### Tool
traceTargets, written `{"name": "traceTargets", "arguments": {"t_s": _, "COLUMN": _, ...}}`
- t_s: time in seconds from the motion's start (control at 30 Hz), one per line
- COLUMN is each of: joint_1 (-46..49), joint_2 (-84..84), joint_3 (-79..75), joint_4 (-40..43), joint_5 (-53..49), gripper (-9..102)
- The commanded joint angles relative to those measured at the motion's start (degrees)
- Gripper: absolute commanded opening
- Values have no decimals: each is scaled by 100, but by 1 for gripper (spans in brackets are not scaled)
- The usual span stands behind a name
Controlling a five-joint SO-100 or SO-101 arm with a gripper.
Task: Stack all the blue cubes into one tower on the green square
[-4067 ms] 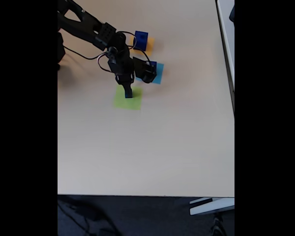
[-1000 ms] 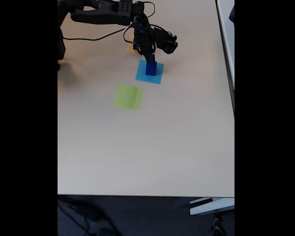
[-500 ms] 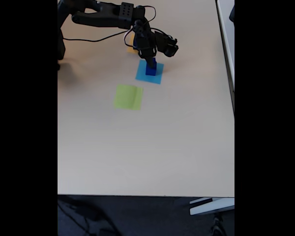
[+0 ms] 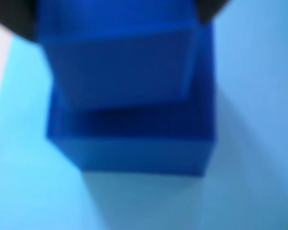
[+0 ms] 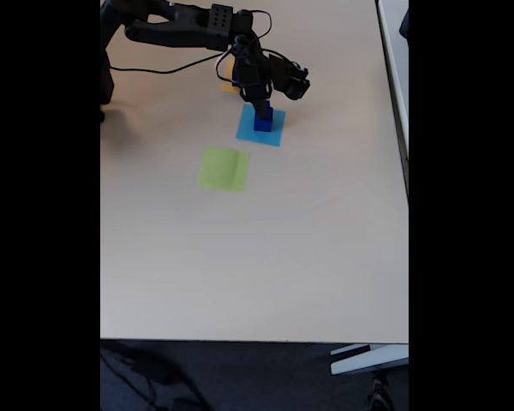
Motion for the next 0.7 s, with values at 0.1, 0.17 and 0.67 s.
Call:
{"name": "traceTargets", "arguments": {"t_s": 0.1, "joint_1": -44, "joint_2": 62, "joint_3": -501, "joint_4": 0, "joint_5": 44, "gripper": 2}}
{"name": "traceTargets", "arguments": {"t_s": 0.17, "joint_1": -62, "joint_2": 53, "joint_3": -510, "joint_4": 0, "joint_5": 62, "gripper": 2}}
{"name": "traceTargets", "arguments": {"t_s": 0.67, "joint_1": -97, "joint_2": 18, "joint_3": -431, "joint_4": 105, "joint_5": 105, "gripper": 2}}
